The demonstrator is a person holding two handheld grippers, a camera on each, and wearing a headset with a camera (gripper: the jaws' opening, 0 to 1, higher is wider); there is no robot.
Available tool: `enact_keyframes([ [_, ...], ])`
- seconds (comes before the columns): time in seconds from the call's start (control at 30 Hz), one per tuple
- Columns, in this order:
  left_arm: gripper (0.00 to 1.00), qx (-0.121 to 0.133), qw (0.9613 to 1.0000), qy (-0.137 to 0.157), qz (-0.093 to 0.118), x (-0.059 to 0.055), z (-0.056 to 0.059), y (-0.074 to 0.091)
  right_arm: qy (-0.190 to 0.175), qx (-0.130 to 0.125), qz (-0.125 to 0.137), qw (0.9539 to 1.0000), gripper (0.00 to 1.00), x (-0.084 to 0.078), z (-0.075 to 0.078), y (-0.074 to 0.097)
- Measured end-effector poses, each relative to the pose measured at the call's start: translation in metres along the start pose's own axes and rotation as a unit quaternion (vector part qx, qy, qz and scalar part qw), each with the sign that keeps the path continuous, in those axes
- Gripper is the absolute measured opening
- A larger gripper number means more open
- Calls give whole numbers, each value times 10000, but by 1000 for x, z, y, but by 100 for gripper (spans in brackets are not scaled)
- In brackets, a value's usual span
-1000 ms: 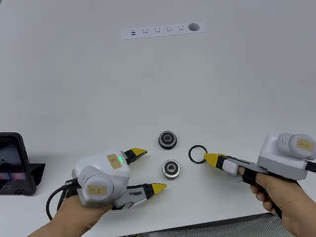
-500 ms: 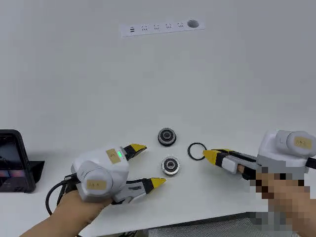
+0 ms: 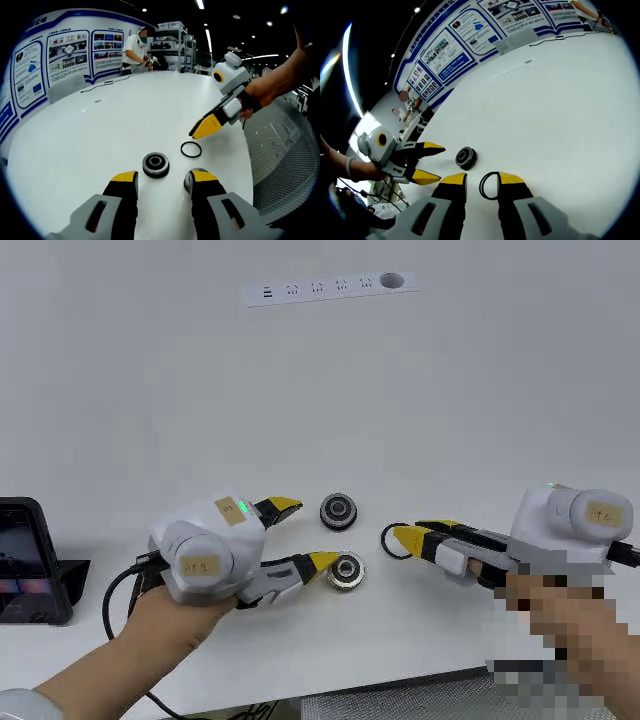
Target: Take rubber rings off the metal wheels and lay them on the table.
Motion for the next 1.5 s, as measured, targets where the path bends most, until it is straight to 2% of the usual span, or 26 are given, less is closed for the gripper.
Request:
enact_keyframes([
  [0.2,37,-24,10000,-55,3,6,-2,-7,-5,55,6,10000,25,2,-2,-4],
  [0.63,26,-44,9996,-242,-150,13,-6,-25,-28,217,-34,9998,24,4,-10,-13],
  [1.03,20,-64,9988,-289,-399,9,-9,-35,-181,405,-50,9990,24,9,-14,-26],
  [1.5,16,-131,9988,-247,-414,8,-11,-39,-371,530,-140,9978,24,14,-11,-43],
])
Point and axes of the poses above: the centre of the closed fingertips' face, and the gripper's own axes: y roughly backward along the fingers, z roughly to its right, x roughly out of its top, the point moved 7 cm from there along y, roughly backward along the fingers, and after that the axes turned 4 degrees about y, right-handed, at the moved point
